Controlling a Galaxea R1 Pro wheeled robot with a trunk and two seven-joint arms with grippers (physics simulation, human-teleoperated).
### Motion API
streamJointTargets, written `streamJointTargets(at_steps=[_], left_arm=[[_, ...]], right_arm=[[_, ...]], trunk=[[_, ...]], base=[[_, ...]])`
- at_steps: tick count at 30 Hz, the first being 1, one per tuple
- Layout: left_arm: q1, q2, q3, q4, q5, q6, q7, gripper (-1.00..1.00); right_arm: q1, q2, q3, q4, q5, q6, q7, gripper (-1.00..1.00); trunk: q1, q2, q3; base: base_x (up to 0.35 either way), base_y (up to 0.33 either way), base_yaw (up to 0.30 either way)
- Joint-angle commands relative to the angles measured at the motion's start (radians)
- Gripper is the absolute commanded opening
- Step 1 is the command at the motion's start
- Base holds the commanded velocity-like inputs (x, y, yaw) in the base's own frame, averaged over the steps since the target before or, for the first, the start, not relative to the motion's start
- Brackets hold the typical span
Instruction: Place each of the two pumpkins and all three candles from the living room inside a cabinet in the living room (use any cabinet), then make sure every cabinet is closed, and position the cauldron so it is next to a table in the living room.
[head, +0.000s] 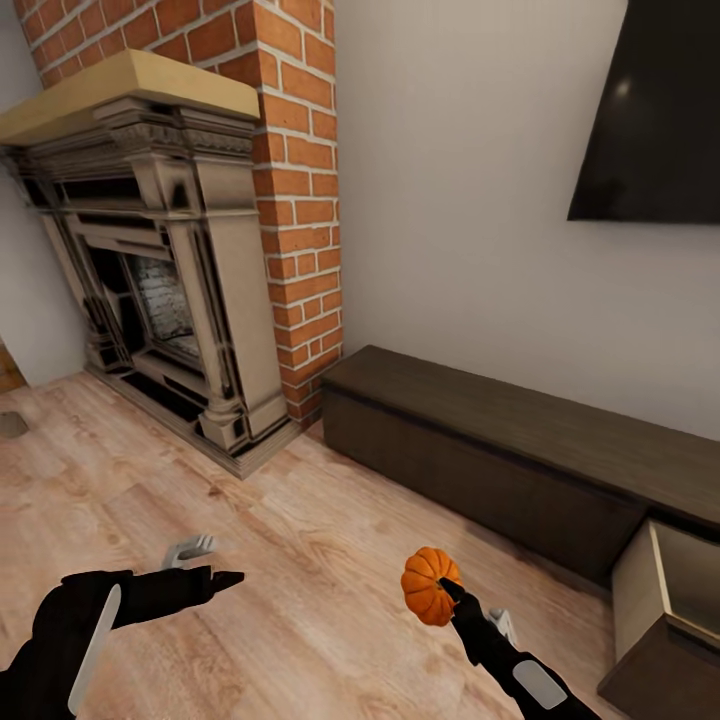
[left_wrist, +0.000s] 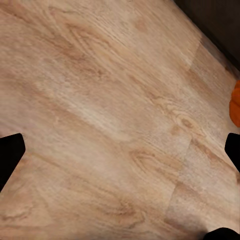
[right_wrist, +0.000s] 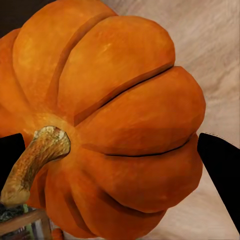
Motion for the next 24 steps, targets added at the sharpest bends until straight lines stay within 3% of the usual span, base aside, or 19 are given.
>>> streamJointTargets(at_steps=[1,9,20,24], left_arm=[[0.0,0.0,0.001,0.0,0.0,0.0,0.0,1.0],[0.0,0.0,0.003,-0.014,0.001,0.0,-0.001,1.0],[0.0,0.0,0.005,-0.015,0.001,0.0,-0.001,1.0],[0.0,-0.001,0.005,-0.015,0.001,0.0,-0.002,1.0]], right_arm=[[0.0,0.0,0.0,0.0,0.0,0.0,-0.004,-1.0],[0.0,0.002,0.059,-0.001,0.0,-0.003,-0.012,-1.0],[0.0,0.002,0.068,-0.001,0.0,-0.004,-0.012,-1.0],[0.0,0.002,0.069,-0.001,0.0,-0.004,-0.012,-1.0]], trunk=[[0.0,0.0,0.002],[-0.001,0.001,-0.001],[-0.001,0.001,-0.017],[-0.01,0.015,-0.009]], base=[[-0.001,0.0,0.181],[0.0,0.0,0.18],[0.0,0.0,0.179],[0.0,0.0,0.179]])
